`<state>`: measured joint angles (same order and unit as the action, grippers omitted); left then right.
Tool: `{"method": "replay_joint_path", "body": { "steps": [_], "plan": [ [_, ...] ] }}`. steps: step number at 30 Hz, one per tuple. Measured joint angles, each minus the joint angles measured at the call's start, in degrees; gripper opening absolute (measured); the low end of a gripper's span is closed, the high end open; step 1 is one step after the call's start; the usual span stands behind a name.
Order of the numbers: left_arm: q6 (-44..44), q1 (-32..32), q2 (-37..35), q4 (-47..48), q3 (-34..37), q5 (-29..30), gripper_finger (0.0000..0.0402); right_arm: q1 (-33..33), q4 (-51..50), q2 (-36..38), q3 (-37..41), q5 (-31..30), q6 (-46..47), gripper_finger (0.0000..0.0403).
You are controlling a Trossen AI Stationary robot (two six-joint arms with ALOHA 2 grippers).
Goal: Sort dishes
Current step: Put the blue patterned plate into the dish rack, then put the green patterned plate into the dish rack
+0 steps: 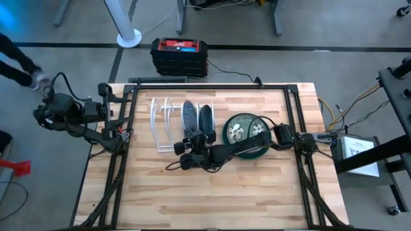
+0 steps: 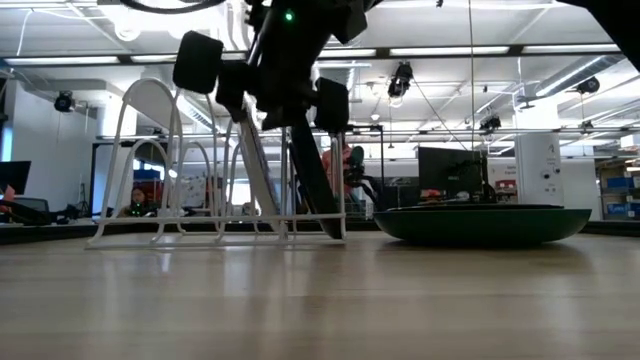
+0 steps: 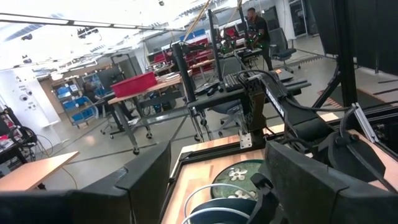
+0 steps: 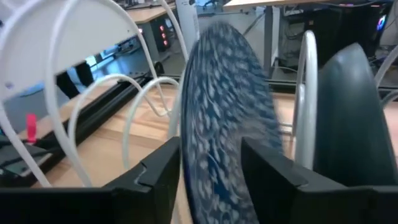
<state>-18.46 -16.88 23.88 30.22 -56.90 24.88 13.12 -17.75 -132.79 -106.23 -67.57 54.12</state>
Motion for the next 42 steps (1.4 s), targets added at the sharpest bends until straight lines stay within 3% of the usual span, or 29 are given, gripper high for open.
{"method": "replay_joint_path", "body": {
  "steps": [9,18,26,36,42],
  "plan": [
    [0.0,0.0,0.0,0.3,0.0,0.0,0.025,0.5,-0.1,0.1,-1.9,0.6,-0.6,0.019],
    [0.0,0.0,0.0,0.4,0.0,0.0,0.025,2.3,-0.8,0.6,-4.0,1.2,-0.6,0.0191],
    [0.9,0.0,0.0,0.7,0.0,0.0,0.025,5.0,-7.8,3.3,-7.0,3.7,0.3,0.0191],
    [7.9,0.0,1.2,0.5,0.1,-0.7,0.025,8.2,-29.7,10.3,-7.0,8.0,6.6,0.019],
    [9.8,0.0,4.9,-7.5,3.8,-6.4,0.025,9.6,-49.9,12.7,-7.1,8.9,16.0,0.019]
  ]
}}
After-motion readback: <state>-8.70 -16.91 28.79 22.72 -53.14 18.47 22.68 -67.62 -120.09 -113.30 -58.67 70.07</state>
